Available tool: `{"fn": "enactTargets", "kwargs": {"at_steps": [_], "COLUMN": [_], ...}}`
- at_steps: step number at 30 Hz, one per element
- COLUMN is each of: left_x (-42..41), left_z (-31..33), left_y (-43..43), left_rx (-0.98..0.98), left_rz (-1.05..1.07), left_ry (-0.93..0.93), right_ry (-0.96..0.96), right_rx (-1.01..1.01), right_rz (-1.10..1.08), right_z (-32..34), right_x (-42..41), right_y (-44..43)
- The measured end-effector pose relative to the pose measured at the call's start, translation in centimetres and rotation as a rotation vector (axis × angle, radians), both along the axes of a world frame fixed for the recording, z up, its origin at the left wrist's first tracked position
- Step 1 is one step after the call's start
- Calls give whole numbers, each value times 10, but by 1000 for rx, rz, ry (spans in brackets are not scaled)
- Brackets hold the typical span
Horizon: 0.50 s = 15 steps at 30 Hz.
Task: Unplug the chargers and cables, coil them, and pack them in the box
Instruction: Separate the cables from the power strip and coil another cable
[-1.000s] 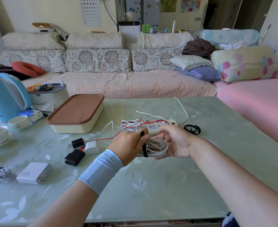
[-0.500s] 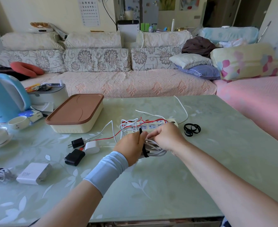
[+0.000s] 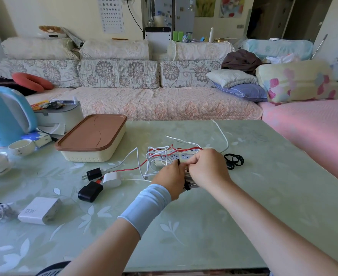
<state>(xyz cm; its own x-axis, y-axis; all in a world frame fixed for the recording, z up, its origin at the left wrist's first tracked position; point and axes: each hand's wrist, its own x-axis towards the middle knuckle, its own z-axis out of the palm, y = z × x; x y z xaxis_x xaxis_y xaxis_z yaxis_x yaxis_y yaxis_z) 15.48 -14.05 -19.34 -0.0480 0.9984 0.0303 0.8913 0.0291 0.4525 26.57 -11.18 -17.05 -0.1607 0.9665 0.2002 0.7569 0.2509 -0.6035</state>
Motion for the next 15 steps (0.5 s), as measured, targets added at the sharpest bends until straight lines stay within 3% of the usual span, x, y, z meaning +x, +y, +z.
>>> {"fn": "enactTargets", "kwargs": {"at_steps": [2,5,8,10,13,15], "left_x": [-4,-11,-24,-30,-36,-37], "left_z": [0,2,1,-5,-11,-10], "left_y": [1,0,-4,-2,4,7], "left_rx": [34,26,-22,-1,67,74], "left_rz": [122,172,238,264,292,274], "left_ry": [-298,-535,-798,-794,-570,-524], "right_ry": [-60,-109,-22,-3,5,85], "right_rx": [111,243,291,282,215,213], "right_rz": [26,107,109,85,37,43], "right_z": [-3,-10,-14,-14,-19,-22], "right_x": [-3,-9,-12,-13,-12,-11], "right_y": [-4,-2,0,-1,-2,-4]}}
